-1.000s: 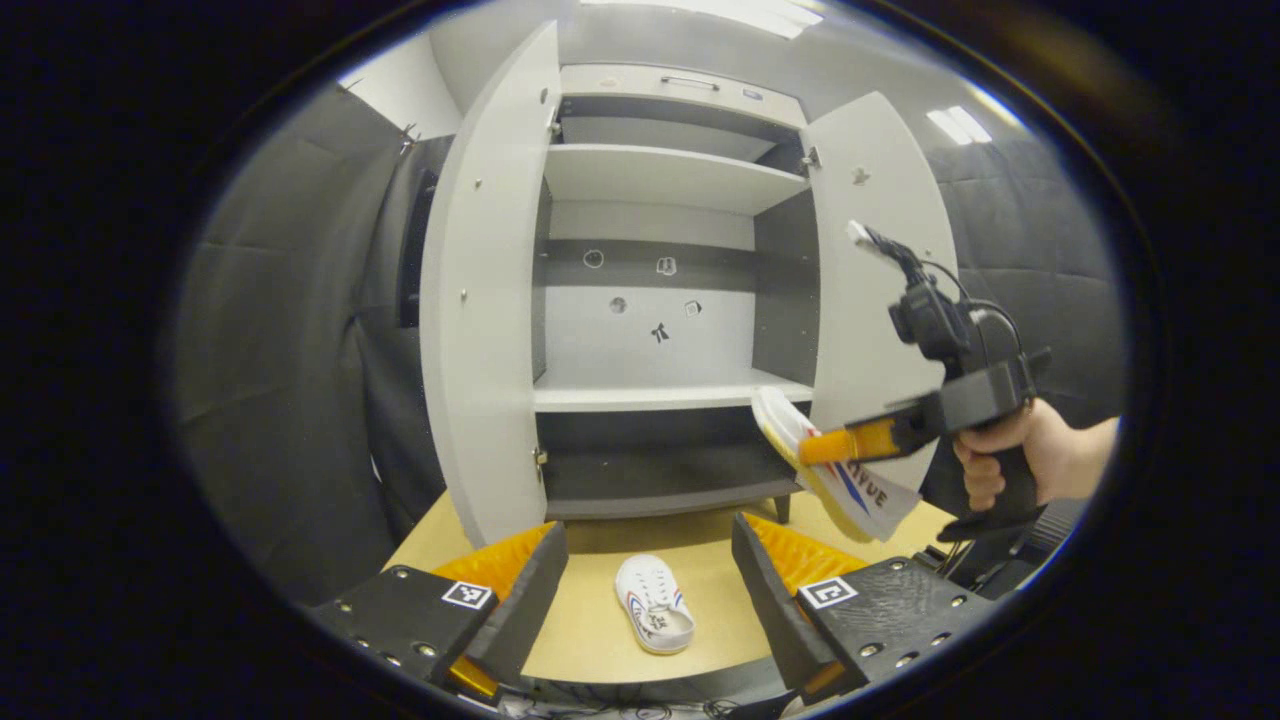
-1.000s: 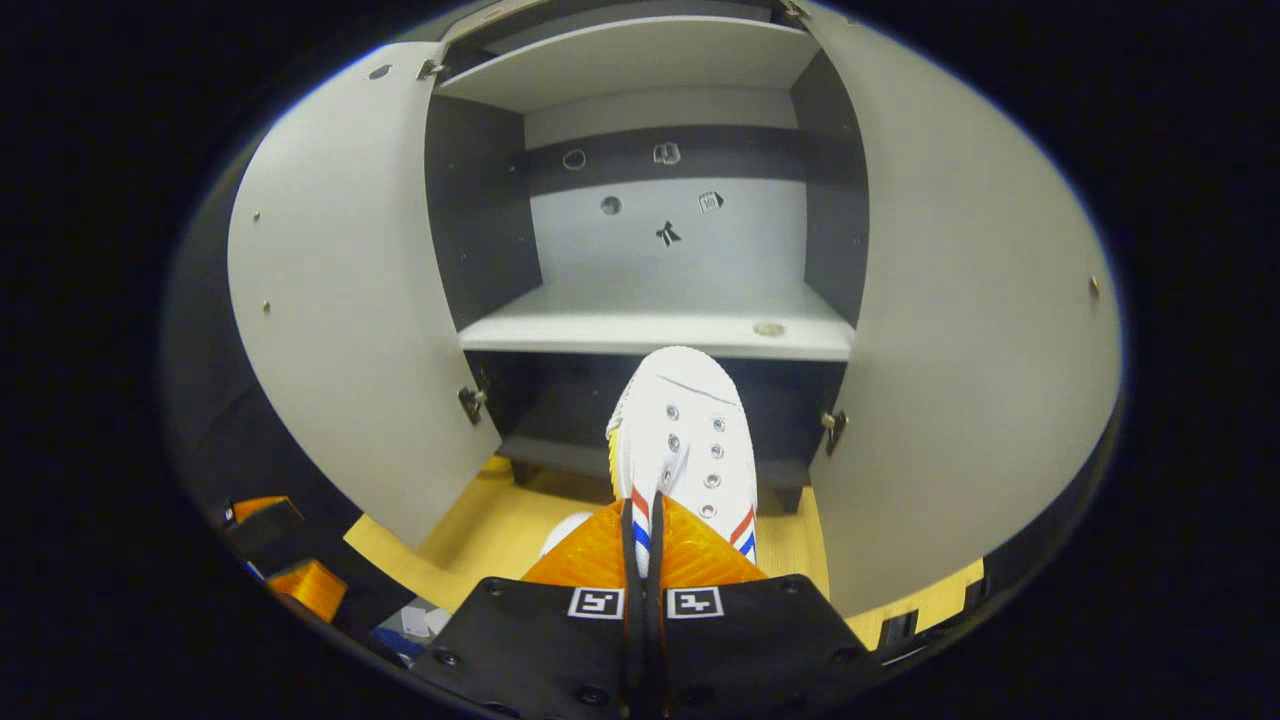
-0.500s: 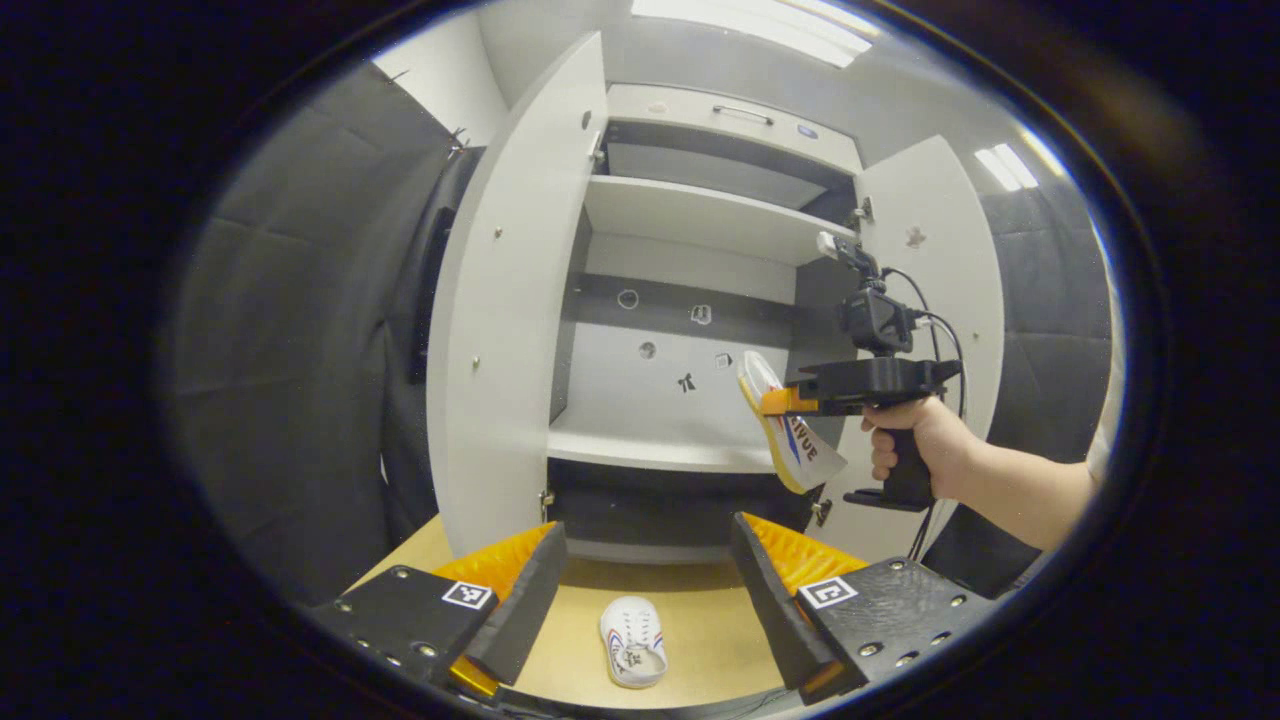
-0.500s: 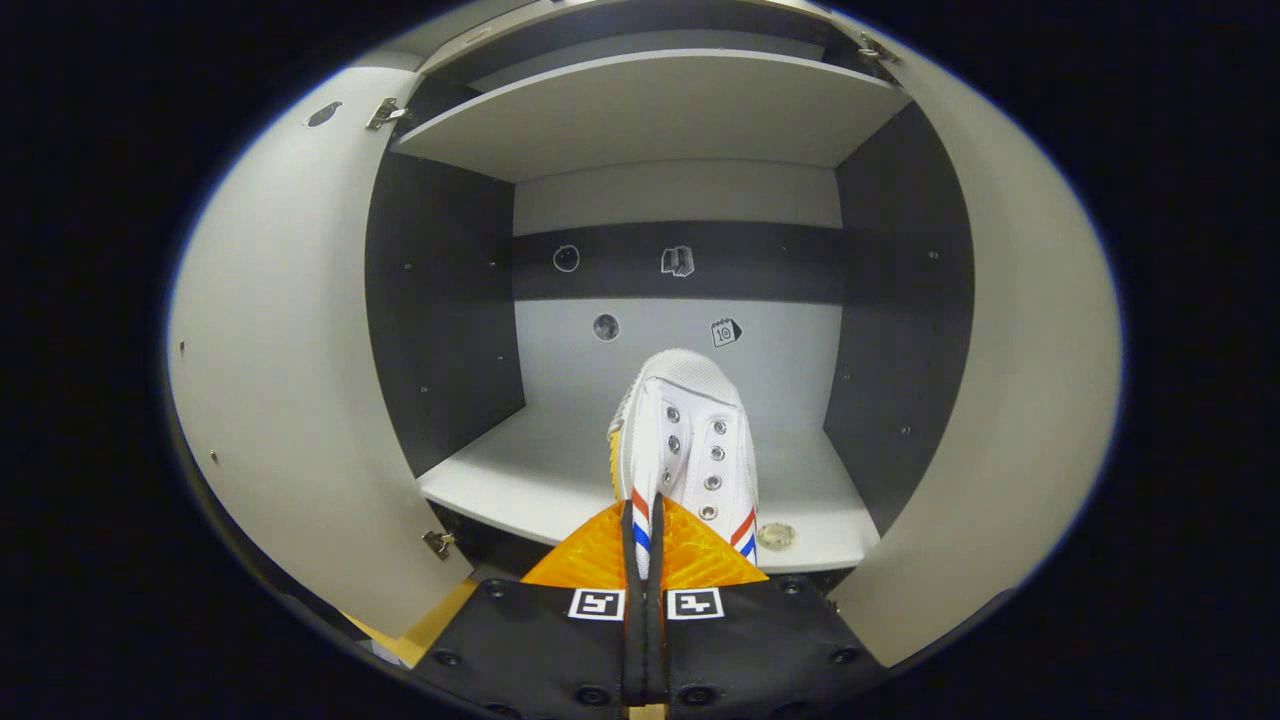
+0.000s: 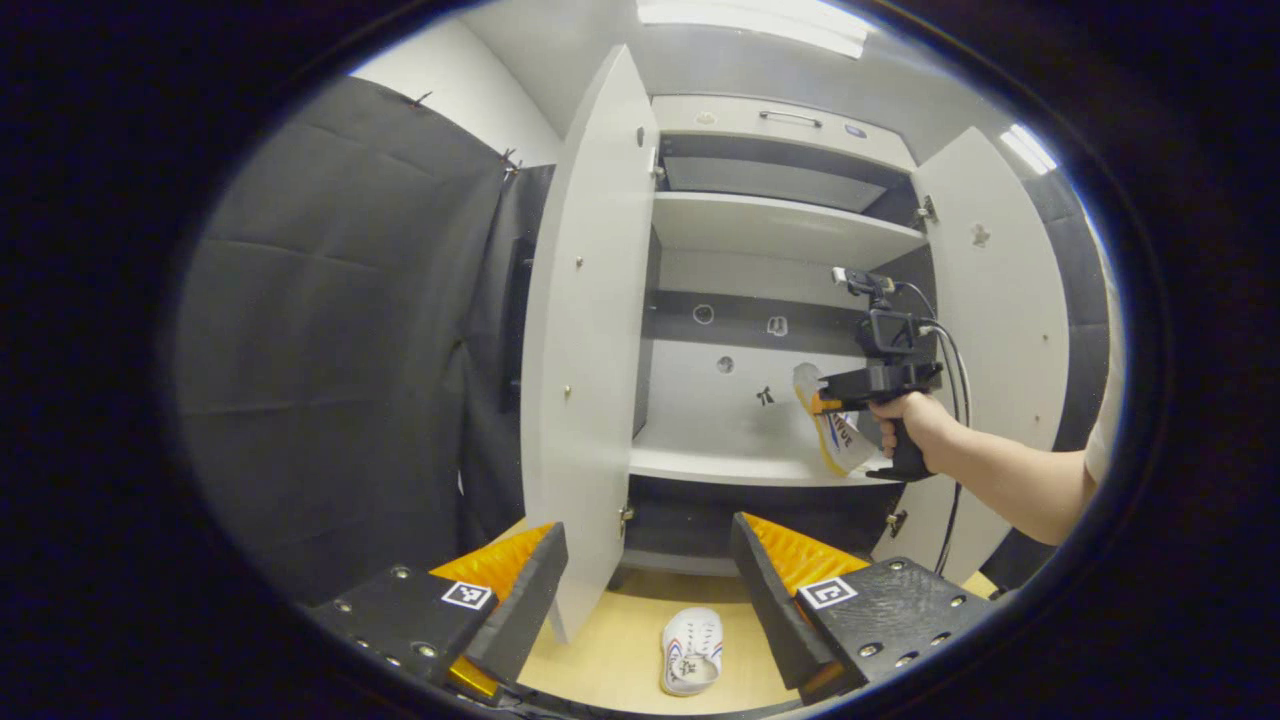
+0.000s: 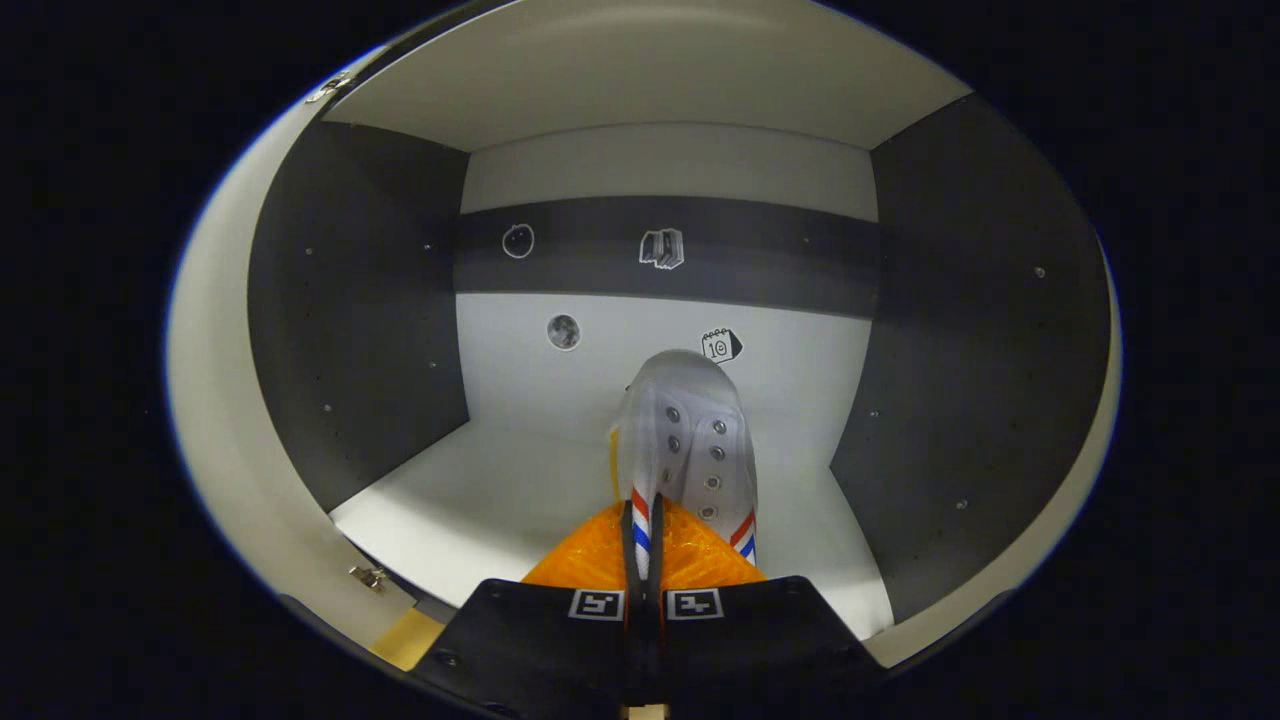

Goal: Grab one shoe with the right hand and put it into the shoe cabinet, grab the other shoe with the left hand and put it into the shoe cabinet; then close the right door with the right hand and the left door with the left hand.

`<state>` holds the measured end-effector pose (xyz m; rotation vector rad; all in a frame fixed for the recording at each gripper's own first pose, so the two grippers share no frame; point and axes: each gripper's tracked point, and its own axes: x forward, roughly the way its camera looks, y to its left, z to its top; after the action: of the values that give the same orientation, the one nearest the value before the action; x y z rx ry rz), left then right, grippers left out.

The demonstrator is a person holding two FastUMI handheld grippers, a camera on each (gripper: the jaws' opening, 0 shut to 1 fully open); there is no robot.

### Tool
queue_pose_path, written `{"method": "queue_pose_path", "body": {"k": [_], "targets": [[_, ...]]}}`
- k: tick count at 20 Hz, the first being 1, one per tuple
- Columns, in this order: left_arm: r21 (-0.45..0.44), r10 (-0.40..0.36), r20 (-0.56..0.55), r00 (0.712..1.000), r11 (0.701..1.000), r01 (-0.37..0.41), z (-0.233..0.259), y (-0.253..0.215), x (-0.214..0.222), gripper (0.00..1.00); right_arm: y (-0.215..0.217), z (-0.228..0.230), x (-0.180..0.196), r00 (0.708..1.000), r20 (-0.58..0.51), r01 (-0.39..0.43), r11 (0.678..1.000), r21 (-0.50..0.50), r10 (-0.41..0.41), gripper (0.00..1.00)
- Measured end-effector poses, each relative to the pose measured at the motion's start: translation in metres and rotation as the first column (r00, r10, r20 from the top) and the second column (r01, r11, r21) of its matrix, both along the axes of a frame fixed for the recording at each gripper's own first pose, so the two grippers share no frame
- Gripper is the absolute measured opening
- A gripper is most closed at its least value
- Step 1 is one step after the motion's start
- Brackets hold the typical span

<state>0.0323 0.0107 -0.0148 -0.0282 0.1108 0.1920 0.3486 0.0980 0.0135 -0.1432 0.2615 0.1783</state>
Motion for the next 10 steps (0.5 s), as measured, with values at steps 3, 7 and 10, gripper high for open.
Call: {"method": "queue_pose_path", "body": {"k": [3, 7, 10], "targets": [[0.002, 0.044, 0.003, 0.999, 0.999, -0.044, 0.002, 0.007, 0.001, 0.94, 0.004, -0.010, 0.021, 1.000, -0.027, 0.006, 1.000, -0.015, -0.007, 0.01], [0.010, 0.095, -0.001, 0.995, 0.995, -0.095, -0.001, 0.013, 0.001, 0.94, 0.010, -0.021, 0.048, 0.999, -0.053, 0.012, 1.000, -0.021, -0.013, 0.00], [0.012, 0.124, -0.008, 0.992, 0.992, -0.124, -0.003, 0.016, 0.001, 0.94, 0.014, -0.032, 0.061, 0.997, -0.081, 0.008, 1.000, -0.020, -0.009, 0.01]]}}
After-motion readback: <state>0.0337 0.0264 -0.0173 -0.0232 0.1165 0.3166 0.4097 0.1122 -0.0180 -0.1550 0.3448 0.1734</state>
